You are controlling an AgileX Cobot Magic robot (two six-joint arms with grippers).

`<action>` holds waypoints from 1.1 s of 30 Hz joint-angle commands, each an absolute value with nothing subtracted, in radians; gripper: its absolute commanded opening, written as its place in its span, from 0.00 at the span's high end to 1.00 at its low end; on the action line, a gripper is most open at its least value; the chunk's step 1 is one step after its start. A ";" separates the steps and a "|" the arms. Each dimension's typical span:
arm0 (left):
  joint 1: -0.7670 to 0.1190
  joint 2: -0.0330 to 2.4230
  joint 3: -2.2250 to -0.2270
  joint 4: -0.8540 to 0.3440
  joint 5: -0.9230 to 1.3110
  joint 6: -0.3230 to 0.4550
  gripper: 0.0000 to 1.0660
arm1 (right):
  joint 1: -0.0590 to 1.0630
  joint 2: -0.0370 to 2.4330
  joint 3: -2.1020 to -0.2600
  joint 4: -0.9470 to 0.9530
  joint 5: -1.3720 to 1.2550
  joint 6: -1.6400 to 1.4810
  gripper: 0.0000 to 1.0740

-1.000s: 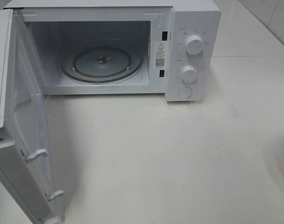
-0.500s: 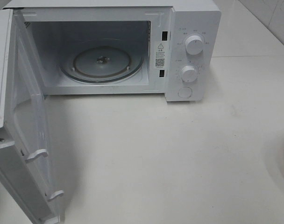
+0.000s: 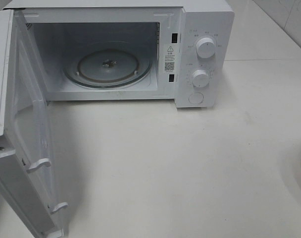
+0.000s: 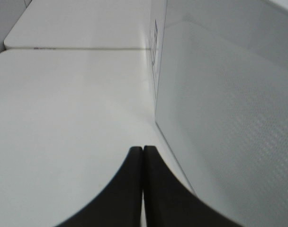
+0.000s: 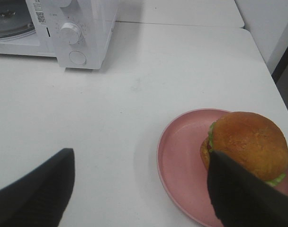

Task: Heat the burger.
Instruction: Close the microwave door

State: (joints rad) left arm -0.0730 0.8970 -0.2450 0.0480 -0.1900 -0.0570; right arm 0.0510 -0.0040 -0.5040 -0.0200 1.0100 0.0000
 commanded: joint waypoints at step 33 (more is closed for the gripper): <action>-0.218 1.502 -0.377 0.345 -0.887 -0.310 1.00 | 0.044 -0.031 -0.500 -0.020 0.995 -0.005 0.30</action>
State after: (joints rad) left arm -0.2070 1.5050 -0.3680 0.3400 -0.8770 -0.3040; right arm 0.0510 -0.0040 -0.5040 -0.0200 1.0100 0.0000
